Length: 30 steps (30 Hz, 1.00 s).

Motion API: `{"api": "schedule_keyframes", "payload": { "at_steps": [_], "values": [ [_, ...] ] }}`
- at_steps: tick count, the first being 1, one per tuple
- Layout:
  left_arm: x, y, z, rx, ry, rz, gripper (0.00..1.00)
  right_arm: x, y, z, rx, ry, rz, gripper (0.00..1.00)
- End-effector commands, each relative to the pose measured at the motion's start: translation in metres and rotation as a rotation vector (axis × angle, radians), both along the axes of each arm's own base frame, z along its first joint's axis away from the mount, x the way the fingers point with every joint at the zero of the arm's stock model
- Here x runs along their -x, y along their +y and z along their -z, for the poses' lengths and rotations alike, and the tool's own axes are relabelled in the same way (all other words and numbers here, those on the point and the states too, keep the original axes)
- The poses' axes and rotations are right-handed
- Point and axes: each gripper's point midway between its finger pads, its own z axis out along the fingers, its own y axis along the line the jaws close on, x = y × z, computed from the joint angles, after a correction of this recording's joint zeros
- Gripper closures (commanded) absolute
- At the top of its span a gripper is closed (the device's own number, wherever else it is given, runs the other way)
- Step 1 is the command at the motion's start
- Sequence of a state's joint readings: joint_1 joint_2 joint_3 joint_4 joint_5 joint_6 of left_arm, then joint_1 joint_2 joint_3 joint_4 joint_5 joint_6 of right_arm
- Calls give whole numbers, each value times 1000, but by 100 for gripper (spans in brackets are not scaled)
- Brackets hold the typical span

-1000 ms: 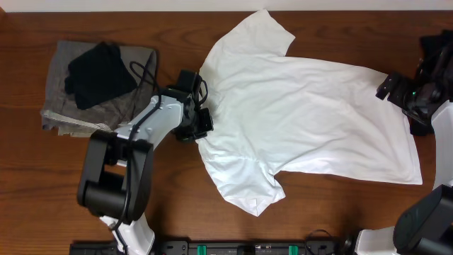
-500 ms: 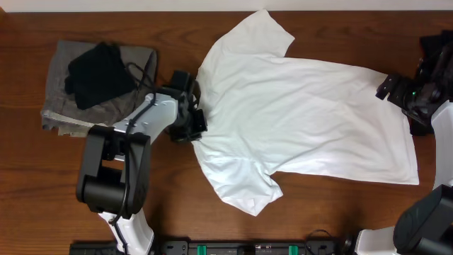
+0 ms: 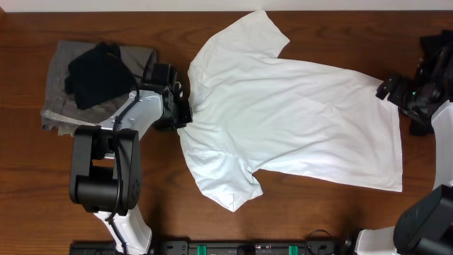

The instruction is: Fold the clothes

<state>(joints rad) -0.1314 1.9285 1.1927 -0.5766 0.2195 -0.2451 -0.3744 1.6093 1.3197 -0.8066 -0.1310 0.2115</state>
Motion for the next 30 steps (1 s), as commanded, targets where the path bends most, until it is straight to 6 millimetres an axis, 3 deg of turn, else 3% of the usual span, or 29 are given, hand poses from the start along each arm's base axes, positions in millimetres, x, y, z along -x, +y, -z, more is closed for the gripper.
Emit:
{"api": "schedule_keyframes", "payload": {
  "at_steps": [1, 7, 10, 14, 20, 24, 29, 30],
  "values": [
    [-20, 9, -17, -47, -52, 8, 93, -3, 2, -5, 8, -11, -14, 1],
    [-24, 8, -81, -21, -135, -54, 87, -3, 2, -5, 8, -11, -14, 1],
    [-5, 10, -110, -9, -135, -98, 86, -3, 2, -5, 8, -11, -14, 1],
    [40, 6, -130, -22, -47, -78, 85, -3, 2, -5, 8, -11, -14, 1],
    [107, -25, -127, -74, 137, 107, 85, -3, 2, -5, 8, -11, -14, 1],
    [142, -42, -108, -109, 229, 192, 85, -3, 2, -5, 8, -11, -14, 1],
    [181, -45, -79, -157, 331, 250, 83, -3, 2, -5, 8, -11, -14, 1],
    [188, -45, -73, -164, 343, 278, 78, -3, 2, -5, 8, -11, -14, 1]
  ]
}}
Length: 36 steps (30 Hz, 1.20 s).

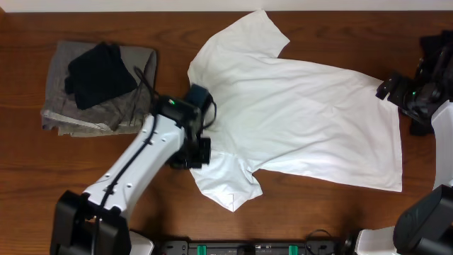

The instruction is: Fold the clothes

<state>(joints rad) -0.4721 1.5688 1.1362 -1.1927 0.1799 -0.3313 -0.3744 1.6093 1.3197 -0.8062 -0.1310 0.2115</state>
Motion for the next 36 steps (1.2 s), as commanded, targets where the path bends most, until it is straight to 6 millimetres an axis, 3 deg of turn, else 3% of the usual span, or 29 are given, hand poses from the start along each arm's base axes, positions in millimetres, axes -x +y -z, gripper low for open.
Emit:
{"api": "schedule_keyframes", "payload": {
  "at_steps": [1, 4, 11, 20, 36],
  "values": [
    [21, 3, 18, -32, 49, 61, 77, -3, 2, -5, 7, -11, -14, 1],
    [30, 0, 34, -20, 50, 167, 75, -3, 2, -5, 7, -11, -14, 1],
    [26, -13, 61, 28, -30, 255, 70, -3, 2, -5, 7, -11, -14, 1],
    [30, -48, 66, 76, -119, 480, 67, -3, 2, -5, 7, -11, -14, 1],
    [32, -45, 72, 12, -150, 520, 65, -3, 2, -5, 7, -11, -14, 1]
  ]
}}
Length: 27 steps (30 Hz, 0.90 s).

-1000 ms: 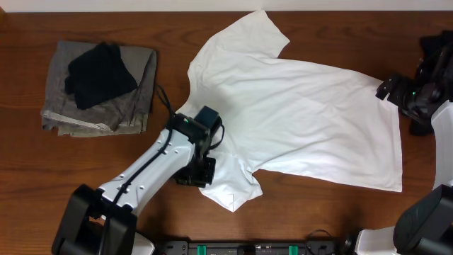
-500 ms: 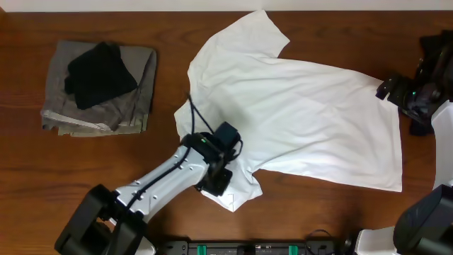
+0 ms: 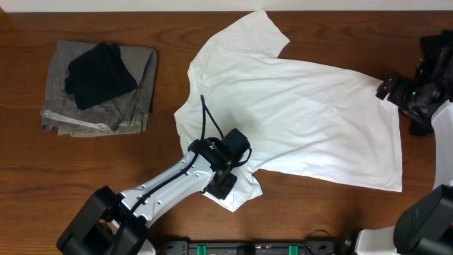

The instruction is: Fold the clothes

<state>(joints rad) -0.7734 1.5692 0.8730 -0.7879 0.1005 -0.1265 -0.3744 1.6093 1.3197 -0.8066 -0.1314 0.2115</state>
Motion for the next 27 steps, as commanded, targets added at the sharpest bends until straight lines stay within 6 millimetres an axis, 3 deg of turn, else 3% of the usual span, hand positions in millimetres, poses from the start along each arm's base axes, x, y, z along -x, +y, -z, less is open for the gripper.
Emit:
{"api": "schedule_keyframes", "payload": {
  "at_steps": [1, 13, 18, 27],
  "values": [
    [7, 10, 7, -36, 14, 8, 65, -3, 2, -5, 8, -11, -14, 1],
    [21, 3, 9, 6, 88, -101, 64, -3, 2, -5, 8, -11, -14, 1],
    [29, 10, 8, -31, 123, -196, 70, -3, 2, -5, 8, -11, -14, 1],
    [39, -5, -14, 84, 166, -213, 71, -3, 2, -5, 8, -11, -14, 1]
  ]
}}
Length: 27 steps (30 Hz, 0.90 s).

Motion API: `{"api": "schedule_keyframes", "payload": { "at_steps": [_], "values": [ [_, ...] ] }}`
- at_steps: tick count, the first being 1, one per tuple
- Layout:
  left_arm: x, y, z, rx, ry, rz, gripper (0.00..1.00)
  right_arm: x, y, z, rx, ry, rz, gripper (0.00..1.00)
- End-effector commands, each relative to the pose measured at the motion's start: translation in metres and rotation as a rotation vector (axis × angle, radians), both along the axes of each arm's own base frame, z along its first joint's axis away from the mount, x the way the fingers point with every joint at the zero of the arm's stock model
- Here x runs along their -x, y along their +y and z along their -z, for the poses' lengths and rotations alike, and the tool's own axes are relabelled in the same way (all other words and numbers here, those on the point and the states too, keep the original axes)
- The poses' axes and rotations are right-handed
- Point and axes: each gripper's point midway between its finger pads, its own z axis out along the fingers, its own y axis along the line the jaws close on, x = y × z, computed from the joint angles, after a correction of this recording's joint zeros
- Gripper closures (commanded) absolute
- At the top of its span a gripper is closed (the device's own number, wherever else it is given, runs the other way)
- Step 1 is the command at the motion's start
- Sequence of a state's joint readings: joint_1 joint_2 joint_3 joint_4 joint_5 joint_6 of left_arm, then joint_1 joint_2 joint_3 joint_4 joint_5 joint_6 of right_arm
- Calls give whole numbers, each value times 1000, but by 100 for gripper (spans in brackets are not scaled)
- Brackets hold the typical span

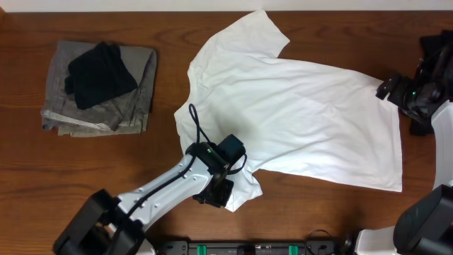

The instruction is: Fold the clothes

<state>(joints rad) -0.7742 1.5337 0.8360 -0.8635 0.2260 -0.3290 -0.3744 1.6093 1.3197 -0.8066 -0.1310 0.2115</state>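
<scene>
A white T-shirt (297, 113) lies spread flat on the wooden table (85, 163), collar to the left and hem to the right. One sleeve points to the far edge, the other (237, 185) to the near edge. My left gripper (216, 194) is down on the near sleeve's left edge, its fingers hidden under the wrist. My right gripper (388, 89) sits at the hem's far right corner, and its jaws cannot be made out.
A folded grey garment (99, 106) with a black one (99, 74) on top lies at the far left. The left arm's cable loops over the shirt near the collar.
My left gripper shifted slightly left and nearer along the near sleeve's edge. The shirt and the right arm look unchanged.
My left gripper was first at the shirt's collar beside the folded pile. It then stood lower along the shirt's left side, then on the near sleeve, where it remains. The right gripper stayed at the hem's far corner throughout.
</scene>
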Motion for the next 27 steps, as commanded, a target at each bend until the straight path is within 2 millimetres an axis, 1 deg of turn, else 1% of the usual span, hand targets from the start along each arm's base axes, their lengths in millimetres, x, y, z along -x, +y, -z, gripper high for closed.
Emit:
{"api": "schedule_keyframes", "payload": {
  "at_steps": [1, 4, 9, 12, 15, 20, 21, 23, 27],
  "values": [
    [4, -11, -13, 78, -2, 4, 71, -3, 2, -5, 8, -11, -14, 1],
    [5, -14, -12, 89, -12, 56, 71, -3, 2, -5, 8, -11, -14, 1],
    [9, -19, -9, 90, -9, 83, 71, -3, 2, -5, 8, -11, -14, 1],
    [7, -24, -9, 103, -23, 81, 76, -3, 2, -5, 8, -11, -14, 1],
    [2, -29, -9, 117, -38, 52, 76, -3, 2, -5, 8, -11, -14, 1],
    [0, -31, -5, 99, -23, -53, 72, -3, 2, -5, 8, -11, -14, 1],
    [1, -30, -3, 91, -15, -69, 69, -3, 2, -5, 8, -11, -14, 1],
    [5, -31, 0, 88, 12, -79, 68, -3, 2, -5, 8, -11, -14, 1],
    [9, -30, 10, 60, 49, -76, 62, -3, 2, -5, 8, -11, -14, 1]
  ]
}}
